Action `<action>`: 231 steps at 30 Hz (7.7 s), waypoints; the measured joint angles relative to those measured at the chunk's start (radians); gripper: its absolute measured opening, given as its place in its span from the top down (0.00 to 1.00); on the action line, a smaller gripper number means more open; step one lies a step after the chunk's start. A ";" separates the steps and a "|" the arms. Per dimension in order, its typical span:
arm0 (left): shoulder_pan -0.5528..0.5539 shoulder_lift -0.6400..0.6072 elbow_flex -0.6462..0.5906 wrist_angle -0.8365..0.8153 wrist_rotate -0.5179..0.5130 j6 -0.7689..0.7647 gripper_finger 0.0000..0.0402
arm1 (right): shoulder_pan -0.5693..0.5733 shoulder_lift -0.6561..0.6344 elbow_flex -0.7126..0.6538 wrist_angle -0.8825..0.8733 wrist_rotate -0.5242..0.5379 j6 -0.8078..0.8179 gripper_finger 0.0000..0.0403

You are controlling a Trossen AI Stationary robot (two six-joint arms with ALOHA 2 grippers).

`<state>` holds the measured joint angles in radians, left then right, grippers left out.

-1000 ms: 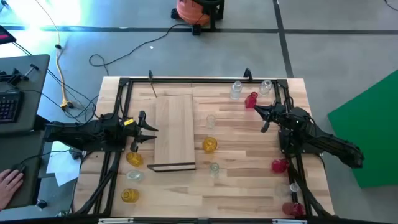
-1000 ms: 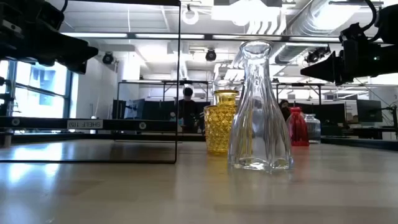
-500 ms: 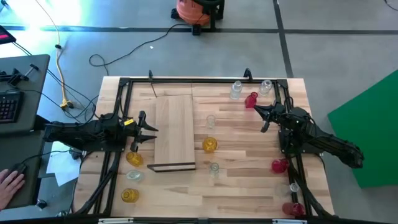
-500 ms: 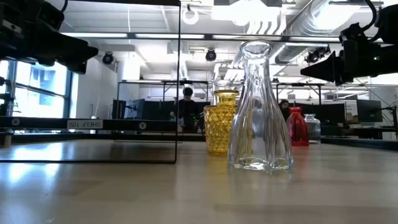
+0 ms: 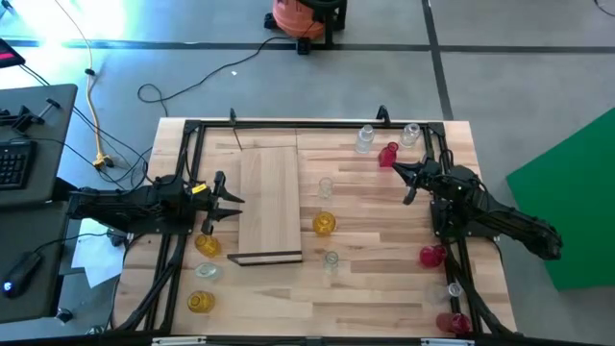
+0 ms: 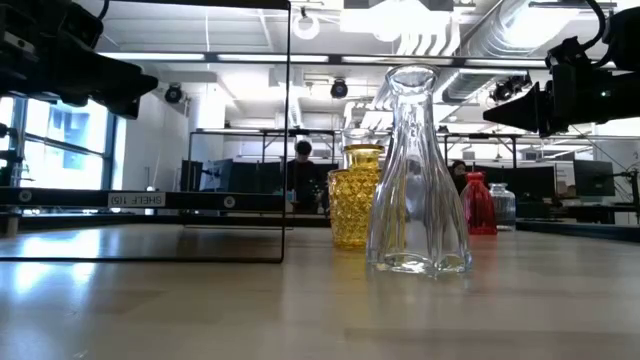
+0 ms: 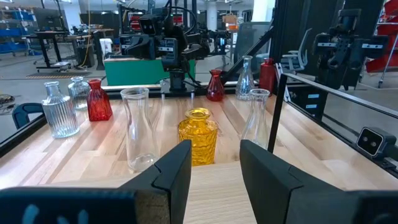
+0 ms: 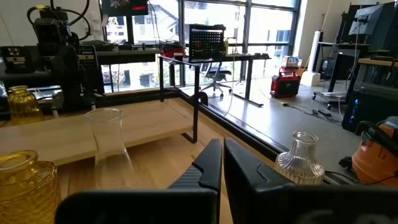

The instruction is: Sort vases onto shelf

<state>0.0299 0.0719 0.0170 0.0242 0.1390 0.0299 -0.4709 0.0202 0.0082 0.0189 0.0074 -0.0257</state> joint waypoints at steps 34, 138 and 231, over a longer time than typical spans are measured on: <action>0.000 0.000 0.000 0.000 0.000 0.000 0.68 | 0.000 0.000 0.000 0.000 0.000 0.000 1.00; 0.002 0.000 0.000 0.002 -0.075 -0.215 0.68 | 0.000 1.322 1.591 0.127 -0.328 0.593 1.00; 0.160 0.925 0.782 0.135 -0.623 0.050 0.68 | -0.484 1.524 1.362 -1.205 0.022 -0.245 1.00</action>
<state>0.1898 0.9970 0.7990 0.1596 -0.4835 0.0796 -0.9548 1.5437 1.3705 -1.1864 0.0295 -0.2711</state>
